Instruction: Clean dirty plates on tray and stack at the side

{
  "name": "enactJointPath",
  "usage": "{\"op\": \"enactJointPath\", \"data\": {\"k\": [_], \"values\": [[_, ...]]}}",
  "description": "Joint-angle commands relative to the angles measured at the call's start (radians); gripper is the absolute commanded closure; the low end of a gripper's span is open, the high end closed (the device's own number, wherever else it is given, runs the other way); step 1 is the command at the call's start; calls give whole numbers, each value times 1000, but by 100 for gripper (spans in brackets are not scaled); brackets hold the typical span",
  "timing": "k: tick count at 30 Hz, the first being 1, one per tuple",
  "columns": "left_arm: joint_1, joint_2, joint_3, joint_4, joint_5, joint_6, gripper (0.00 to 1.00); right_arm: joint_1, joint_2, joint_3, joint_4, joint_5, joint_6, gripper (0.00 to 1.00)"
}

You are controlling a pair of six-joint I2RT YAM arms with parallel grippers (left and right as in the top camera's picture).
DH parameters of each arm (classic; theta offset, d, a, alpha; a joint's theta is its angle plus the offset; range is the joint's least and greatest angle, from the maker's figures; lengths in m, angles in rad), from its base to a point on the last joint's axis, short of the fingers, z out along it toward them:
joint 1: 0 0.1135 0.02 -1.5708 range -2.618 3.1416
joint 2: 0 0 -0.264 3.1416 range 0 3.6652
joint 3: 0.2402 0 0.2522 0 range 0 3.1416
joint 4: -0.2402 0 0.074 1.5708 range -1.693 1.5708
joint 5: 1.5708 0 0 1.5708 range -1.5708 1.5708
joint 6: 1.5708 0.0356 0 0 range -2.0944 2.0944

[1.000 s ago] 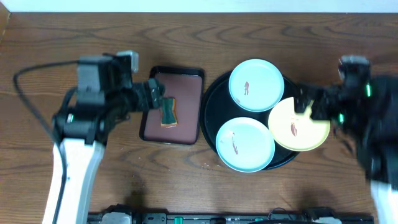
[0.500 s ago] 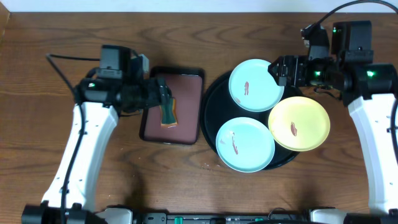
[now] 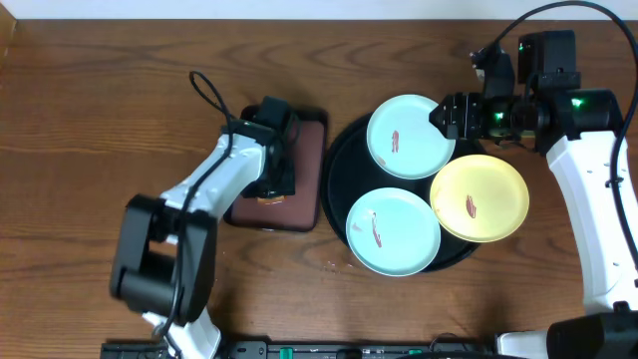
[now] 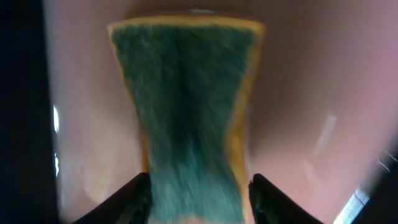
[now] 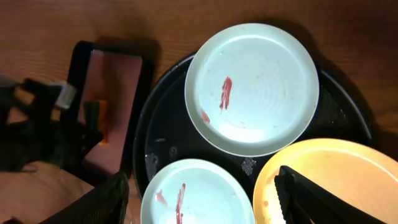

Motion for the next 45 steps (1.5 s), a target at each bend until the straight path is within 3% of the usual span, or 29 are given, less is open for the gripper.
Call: {"op": "enactJointPath", "data": {"k": [1,2,3,10,13,15,20,26,30,32,34,39,40,43,45], "values": [[9,69,-8,37,-10,-80,64,-4,-2,20,-5,-14,-10,26],[8,98,-8,56,53,-80,89,-4,-2,20,-4,-14,-10,25],[8,110,-8,60,90,-79,92,-4,-2,20,-4,-14,-10,25],[19,77,33,-13,149,-43,92,-4,-2,20,-4,-14,-10,25],[32,24,52,-40,145,-29,62,-4,-2,20,-5,-14,-10,25],[42,-6,52,-32,116,-30,52,-4,-2,20,-5,-14,-10,25],[52,-8,46,15,-34,-30,49,-4,-2,20,-3,-14,-10,24],[41,51,-16,169,-5,-30,50,-4,-2,20,-5,-14,-10,23],[27,101,-20,173,-3,-29,64,-4,-2,20,-5,-14,-10,23],[27,101,-19,164,-3,-21,81,-4,-2,20,-5,-14,-10,23],[31,88,-10,151,-3,-18,92,-4,-2,20,-5,-14,-10,22],[39,20,61,87,3,-2,93,-4,-2,20,-4,-14,-10,22],[39,0,74,81,12,5,92,-4,-2,20,-4,-14,-10,22],[39,-53,82,68,23,3,41,-4,-2,20,-4,-14,-10,21],[39,-69,82,50,23,3,35,-4,-2,20,-4,-14,-10,20]]}}
